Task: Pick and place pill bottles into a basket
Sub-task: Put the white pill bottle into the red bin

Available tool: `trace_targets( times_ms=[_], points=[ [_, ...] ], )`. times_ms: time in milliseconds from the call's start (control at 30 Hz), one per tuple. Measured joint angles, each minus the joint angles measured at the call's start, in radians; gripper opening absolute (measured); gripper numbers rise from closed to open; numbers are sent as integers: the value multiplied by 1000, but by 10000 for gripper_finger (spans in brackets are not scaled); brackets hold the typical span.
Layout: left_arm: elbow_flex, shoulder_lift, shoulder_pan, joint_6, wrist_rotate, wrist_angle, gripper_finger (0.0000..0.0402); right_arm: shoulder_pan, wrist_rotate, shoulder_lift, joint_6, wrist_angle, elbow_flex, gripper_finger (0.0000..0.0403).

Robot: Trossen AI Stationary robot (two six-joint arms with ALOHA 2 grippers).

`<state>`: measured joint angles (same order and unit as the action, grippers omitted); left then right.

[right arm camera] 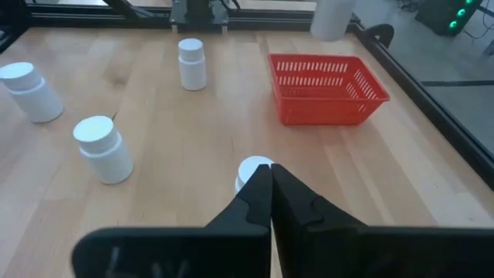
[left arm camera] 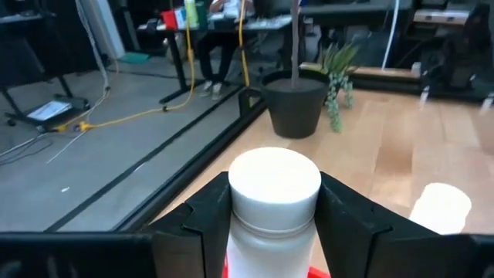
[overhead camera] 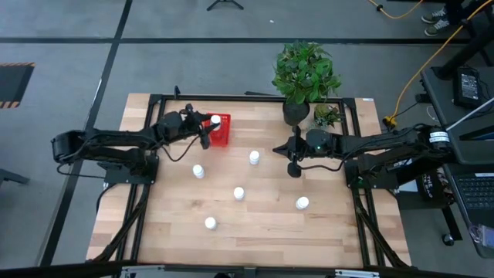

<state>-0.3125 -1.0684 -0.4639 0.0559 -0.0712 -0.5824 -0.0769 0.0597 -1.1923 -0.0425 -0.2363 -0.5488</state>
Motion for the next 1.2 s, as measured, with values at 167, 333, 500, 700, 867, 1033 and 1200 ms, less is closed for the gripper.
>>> trace_targets(
  times_ms=[167,333,500,700,867,1033,1200],
  points=[
    [2,-69,-94,-6,108,-51,152,0,0,0,-3,-11,0,2],
    [-46,-176,-139,17,151,-51,152,-25,0,0,-6,-16,0,2],
    [-69,-279,-169,34,214,-60,152,-47,0,0,9,-15,0,2],
    [-70,-376,-176,36,220,-186,152,-54,0,0,7,-15,0,2],
    [-70,-455,-175,35,214,-240,152,-54,0,0,4,-14,0,2],
    [-70,-547,-175,19,192,-363,152,-54,0,0,4,-13,0,2],
    [-70,-610,-175,9,191,-423,152,-54,0,0,4,-12,0,2]
  ],
)
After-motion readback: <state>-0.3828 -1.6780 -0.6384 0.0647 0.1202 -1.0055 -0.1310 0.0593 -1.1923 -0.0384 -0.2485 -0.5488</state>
